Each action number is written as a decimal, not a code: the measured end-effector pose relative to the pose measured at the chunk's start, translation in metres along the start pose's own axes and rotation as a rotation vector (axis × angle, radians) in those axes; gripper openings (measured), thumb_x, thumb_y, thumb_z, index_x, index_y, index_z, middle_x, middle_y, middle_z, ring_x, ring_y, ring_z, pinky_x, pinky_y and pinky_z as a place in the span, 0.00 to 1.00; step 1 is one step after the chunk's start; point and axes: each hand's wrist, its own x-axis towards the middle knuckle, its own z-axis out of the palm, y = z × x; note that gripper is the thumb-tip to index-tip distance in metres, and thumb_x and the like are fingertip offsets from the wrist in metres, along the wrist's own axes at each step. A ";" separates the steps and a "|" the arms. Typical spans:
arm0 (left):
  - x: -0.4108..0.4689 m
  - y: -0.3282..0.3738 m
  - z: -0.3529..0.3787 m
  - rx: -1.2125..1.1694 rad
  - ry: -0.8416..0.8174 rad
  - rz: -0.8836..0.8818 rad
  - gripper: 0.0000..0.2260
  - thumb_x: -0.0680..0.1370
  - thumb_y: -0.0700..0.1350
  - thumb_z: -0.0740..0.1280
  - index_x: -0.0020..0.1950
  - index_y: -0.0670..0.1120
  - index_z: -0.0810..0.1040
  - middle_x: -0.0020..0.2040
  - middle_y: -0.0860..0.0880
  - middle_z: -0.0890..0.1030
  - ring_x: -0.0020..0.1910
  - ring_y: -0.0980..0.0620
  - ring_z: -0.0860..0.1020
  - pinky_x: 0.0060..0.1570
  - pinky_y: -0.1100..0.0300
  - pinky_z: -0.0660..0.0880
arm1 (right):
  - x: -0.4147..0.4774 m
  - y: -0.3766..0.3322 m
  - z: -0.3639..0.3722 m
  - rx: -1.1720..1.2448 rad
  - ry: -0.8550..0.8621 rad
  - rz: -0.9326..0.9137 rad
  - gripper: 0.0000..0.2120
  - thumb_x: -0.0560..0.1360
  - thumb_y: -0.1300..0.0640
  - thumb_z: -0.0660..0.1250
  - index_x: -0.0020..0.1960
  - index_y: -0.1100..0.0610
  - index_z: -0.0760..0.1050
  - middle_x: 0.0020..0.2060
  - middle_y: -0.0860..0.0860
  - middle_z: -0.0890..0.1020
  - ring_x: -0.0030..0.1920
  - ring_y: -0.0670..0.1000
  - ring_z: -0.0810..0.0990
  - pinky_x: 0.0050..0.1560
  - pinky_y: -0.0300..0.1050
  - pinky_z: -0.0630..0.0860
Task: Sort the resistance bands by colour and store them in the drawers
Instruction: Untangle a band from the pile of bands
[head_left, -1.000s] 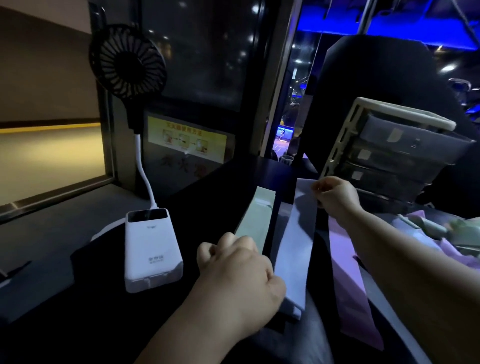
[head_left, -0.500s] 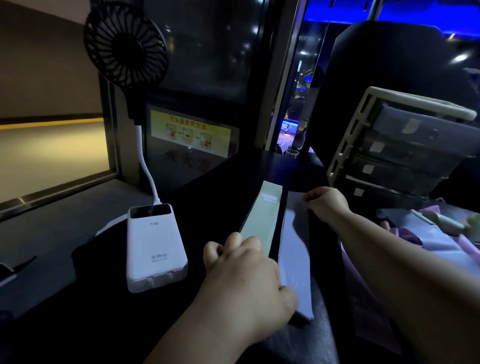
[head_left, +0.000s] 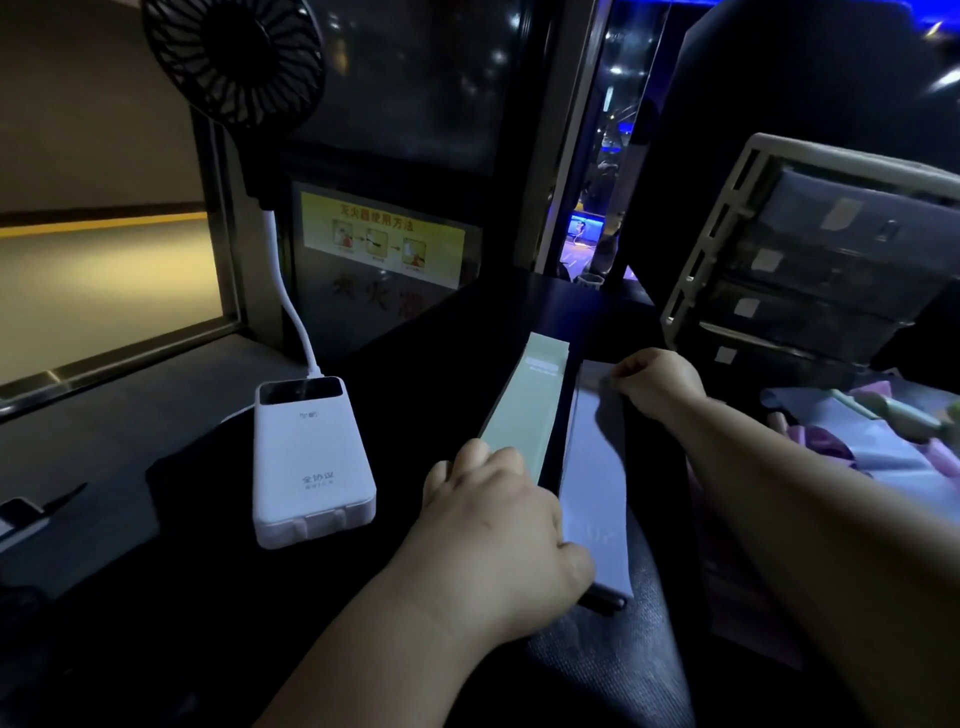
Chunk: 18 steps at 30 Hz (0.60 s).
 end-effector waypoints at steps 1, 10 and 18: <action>0.001 -0.001 0.001 0.013 -0.003 0.009 0.11 0.76 0.55 0.59 0.41 0.51 0.75 0.52 0.54 0.68 0.58 0.53 0.60 0.64 0.58 0.57 | 0.000 0.000 0.000 -0.010 -0.012 -0.006 0.04 0.73 0.59 0.70 0.41 0.50 0.79 0.39 0.48 0.79 0.42 0.48 0.76 0.37 0.39 0.67; 0.002 -0.003 0.000 0.064 -0.035 0.015 0.11 0.76 0.56 0.60 0.38 0.51 0.68 0.54 0.54 0.69 0.60 0.52 0.61 0.65 0.57 0.58 | -0.003 -0.002 -0.001 -0.071 -0.028 -0.019 0.01 0.74 0.56 0.71 0.44 0.52 0.79 0.43 0.50 0.79 0.49 0.52 0.78 0.44 0.38 0.67; 0.001 -0.004 -0.003 0.083 -0.021 0.018 0.13 0.75 0.56 0.61 0.35 0.52 0.64 0.49 0.55 0.67 0.58 0.52 0.62 0.64 0.57 0.59 | -0.011 -0.006 -0.004 -0.152 -0.012 -0.072 0.07 0.75 0.57 0.66 0.50 0.54 0.82 0.52 0.55 0.83 0.55 0.57 0.79 0.46 0.38 0.67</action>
